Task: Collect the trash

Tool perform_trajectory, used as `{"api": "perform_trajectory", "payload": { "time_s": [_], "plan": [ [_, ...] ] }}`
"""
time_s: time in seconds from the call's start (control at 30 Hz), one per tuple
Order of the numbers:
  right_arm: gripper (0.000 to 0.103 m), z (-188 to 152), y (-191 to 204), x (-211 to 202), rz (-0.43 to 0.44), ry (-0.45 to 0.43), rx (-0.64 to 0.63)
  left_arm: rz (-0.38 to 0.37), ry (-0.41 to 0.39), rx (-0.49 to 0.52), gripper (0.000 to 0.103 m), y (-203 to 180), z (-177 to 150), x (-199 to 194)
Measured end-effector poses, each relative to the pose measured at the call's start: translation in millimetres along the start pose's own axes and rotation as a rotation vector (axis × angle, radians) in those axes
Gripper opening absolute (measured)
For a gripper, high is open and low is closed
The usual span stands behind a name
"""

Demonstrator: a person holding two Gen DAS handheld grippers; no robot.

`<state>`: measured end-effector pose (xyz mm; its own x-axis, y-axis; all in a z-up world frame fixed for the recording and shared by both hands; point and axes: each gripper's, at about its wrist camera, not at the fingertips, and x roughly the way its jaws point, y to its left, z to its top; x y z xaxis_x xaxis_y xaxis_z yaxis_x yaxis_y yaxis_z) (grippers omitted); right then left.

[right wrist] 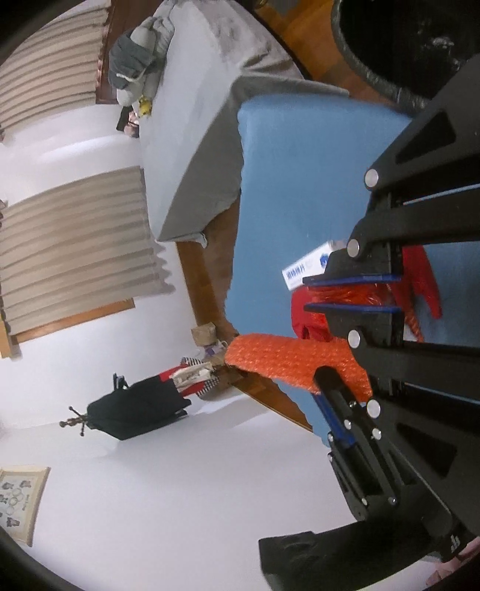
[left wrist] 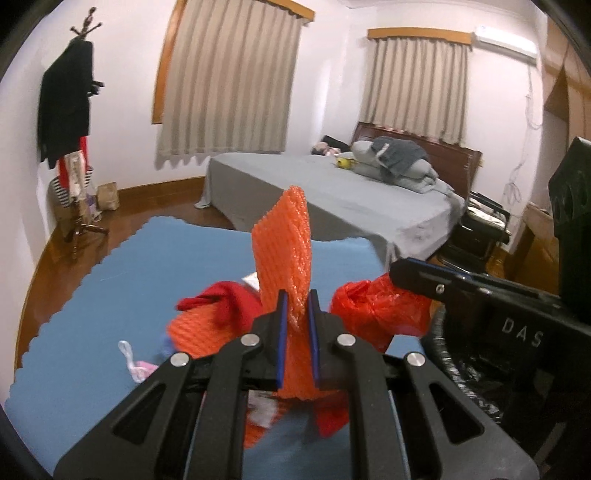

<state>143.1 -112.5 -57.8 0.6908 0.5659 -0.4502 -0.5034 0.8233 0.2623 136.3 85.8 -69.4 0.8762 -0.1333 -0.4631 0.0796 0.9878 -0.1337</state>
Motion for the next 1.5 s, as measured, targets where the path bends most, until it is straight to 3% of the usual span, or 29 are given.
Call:
{"api": "perform_trajectory", "payload": {
  "time_s": [0.2,0.5,0.6,0.67,0.83,1.13,1.5],
  "plan": [
    [0.008,-10.5,-20.9,0.9,-0.035,0.02,0.029,-0.031,0.033,0.02,0.01,-15.6,-10.6,10.8],
    [0.009,-44.6,-40.2,40.1,-0.077,0.138,0.056,-0.011,0.131,-0.004,0.01,2.1,-39.4,27.6],
    [0.017,-53.0,-41.3,44.3,-0.097,0.168,0.05,-0.014,0.147,-0.004,0.01,5.6,-46.4,28.3],
    [0.032,-60.2,-42.6,45.4,-0.117,0.181,0.048,-0.018,0.156,-0.004,0.01,7.9,-49.3,30.2],
    [0.049,-70.0,-56.8,43.8,-0.194,0.193,0.055,-0.028,0.171,-0.011,0.01,10.8,-55.5,35.3],
    [0.054,-61.3,-86.4,34.4,-0.325,0.179,0.033,-0.052,0.153,-0.008,0.01,3.6,-46.1,47.3],
    [0.054,-72.0,-103.9,70.5,-0.341,0.268,0.072,-0.063,0.156,0.002,0.01,-8.9,-42.6,61.1]
  ]
}}
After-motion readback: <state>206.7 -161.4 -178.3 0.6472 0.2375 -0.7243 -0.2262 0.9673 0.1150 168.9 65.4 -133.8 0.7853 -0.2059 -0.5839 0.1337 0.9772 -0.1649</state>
